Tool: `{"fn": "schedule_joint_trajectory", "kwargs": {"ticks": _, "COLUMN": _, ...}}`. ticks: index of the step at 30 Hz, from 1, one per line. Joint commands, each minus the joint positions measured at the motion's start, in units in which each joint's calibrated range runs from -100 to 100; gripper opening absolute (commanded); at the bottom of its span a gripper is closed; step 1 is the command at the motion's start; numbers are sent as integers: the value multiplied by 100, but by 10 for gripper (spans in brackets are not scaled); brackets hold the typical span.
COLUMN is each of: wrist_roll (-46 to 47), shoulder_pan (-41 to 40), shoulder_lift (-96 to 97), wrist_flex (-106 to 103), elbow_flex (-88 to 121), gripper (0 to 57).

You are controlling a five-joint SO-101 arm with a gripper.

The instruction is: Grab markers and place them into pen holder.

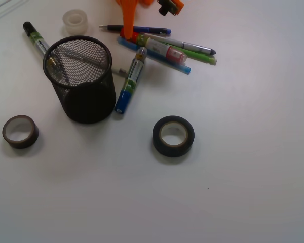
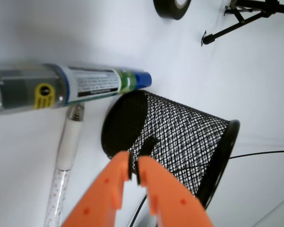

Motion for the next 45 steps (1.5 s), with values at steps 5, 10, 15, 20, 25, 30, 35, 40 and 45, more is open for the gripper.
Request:
{"fn": "schedule_joint_trajectory", "kwargs": {"ticks": 5, "wrist_roll": -186, "shoulder_pan": -159, "shoulder_lift": -99, "wrist_flex": 279, "elbow_flex": -210, "gripper": 323}}
{"fn": "schedule_joint_trajectory", "kwargs": {"ticks": 10, "wrist_roll": -186, "shoulder_pan": -159, "shoulder_lift": -99, "wrist_flex": 279, "elbow_flex": -201, "gripper": 323}}
{"fn": "schedule_joint_trajectory", "kwargs": {"ticks": 15, "wrist_roll": -303, "shoulder_pan": -174, "shoulder_lift": -82, "wrist_flex": 427, "elbow_flex": -373, "gripper": 323}}
{"fn": "schedule_joint_trajectory", "kwargs": {"ticks": 20, "wrist_roll": -547, "shoulder_pan": -189, "shoulder_lift": -56, "wrist_flex": 1346, "elbow_flex": -1596, "gripper": 323}}
{"fn": "schedule_joint_trajectory", "kwargs": {"ticks": 25, "wrist_roll": -757, "shoulder_pan": -159, "shoulder_lift": 556, "wrist_flex": 2221, "elbow_flex": -3244, "gripper": 323}}
{"fn": "schedule_joint_trajectory", "kwargs": {"ticks": 30, "wrist_roll": -1055, "shoulder_pan": -182, "shoulder_lift": 2757, "wrist_flex": 2492, "elbow_flex": -4630, "gripper": 322}}
{"fn": "schedule_joint_trajectory", "kwargs": {"ticks": 35, "wrist_roll": -1455, "shoulder_pan": -212, "shoulder_lift": 4874, "wrist_flex": 2720, "elbow_flex": -5889, "gripper": 322}}
{"fn": "schedule_joint_trajectory", "kwargs": {"ticks": 40, "wrist_roll": -2139, "shoulder_pan": -376, "shoulder_lift": 6208, "wrist_flex": 4015, "elbow_flex": -6858, "gripper": 322}}
{"fn": "schedule_joint_trajectory", "kwargs": {"ticks": 45, "wrist_roll": -2847, "shoulder_pan": -1311, "shoulder_lift": 6387, "wrist_flex": 4452, "elbow_flex": -7556, "gripper": 322}}
